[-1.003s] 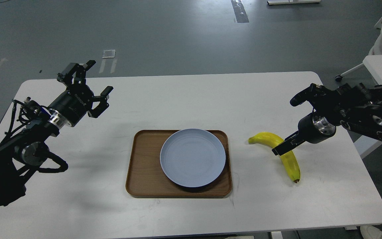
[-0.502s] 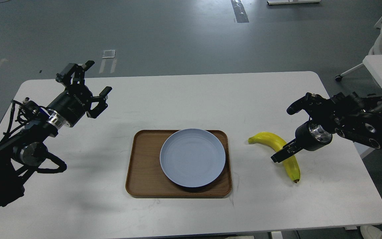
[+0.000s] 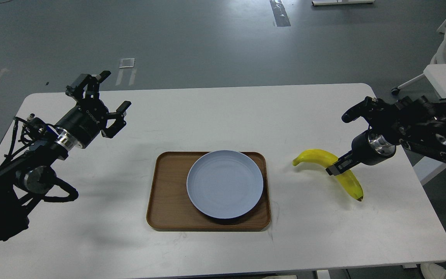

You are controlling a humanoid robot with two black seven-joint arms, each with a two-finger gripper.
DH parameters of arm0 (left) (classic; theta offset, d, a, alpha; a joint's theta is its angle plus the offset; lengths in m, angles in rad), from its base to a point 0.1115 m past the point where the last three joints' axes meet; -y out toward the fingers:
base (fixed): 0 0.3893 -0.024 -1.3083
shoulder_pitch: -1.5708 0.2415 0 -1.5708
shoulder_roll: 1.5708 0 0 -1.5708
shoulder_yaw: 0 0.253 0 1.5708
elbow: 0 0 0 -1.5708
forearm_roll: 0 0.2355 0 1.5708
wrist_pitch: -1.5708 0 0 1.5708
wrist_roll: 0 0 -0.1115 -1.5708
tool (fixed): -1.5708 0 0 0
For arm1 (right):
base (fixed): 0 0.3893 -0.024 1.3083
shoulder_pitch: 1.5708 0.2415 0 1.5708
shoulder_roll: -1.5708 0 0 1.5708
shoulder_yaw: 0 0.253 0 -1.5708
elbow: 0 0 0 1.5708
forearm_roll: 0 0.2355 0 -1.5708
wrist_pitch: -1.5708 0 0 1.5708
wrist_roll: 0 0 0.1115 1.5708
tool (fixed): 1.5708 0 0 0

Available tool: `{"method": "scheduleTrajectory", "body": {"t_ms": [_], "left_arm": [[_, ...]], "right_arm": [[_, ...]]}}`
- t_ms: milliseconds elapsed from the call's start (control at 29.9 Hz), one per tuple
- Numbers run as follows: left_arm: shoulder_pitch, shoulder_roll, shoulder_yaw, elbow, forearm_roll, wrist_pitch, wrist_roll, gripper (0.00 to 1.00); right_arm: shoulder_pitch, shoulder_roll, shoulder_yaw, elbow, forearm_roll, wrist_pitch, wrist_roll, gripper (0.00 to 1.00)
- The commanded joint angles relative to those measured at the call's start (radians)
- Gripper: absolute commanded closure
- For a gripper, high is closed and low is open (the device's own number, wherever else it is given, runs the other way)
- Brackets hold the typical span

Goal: Place banana on plate with both arms
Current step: 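Lift the banana with the right gripper and carry it over the plate, then lower the banana onto the blue plate with the right gripper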

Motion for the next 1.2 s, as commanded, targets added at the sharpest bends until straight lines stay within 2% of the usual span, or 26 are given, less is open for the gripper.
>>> {"method": "scheduleTrajectory", "body": {"t_ms": [0, 134, 401, 736, 936, 1170], "left_arm": [[-0.001, 0.001, -0.002, -0.001, 0.000, 0.000, -0.001, 0.02], [-0.004, -0.002, -0.002, -0.001, -0.002, 0.000, -0.002, 0.02], [-0.012, -0.008, -0.003, 0.000, -0.002, 0.000, -0.001, 0.02], [-0.013, -0.017, -0.003, 0.003, -0.002, 0.000, -0.001, 0.02], [-0.013, -0.017, -0.003, 0.003, -0.002, 0.000, -0.001, 0.02], [-0.013, -0.014, -0.003, 0.003, -0.002, 0.000, -0.001, 0.02]], "right_arm": [[0.083, -0.008, 0.004, 0.043, 0.009, 0.000, 0.000, 0.90], [0.136, 0.020, 0.006, 0.080, 0.092, 0.000, 0.000, 0.90], [0.164, 0.214, -0.002, 0.083, 0.230, 0.000, 0.000, 0.89], [0.120, 0.448, -0.067, -0.026, 0.390, 0.000, 0.000, 0.86], [0.080, 0.486, -0.071, -0.059, 0.393, 0.000, 0.000, 0.86], [0.069, 0.498, -0.071, -0.073, 0.395, 0.000, 0.000, 0.79]]}}
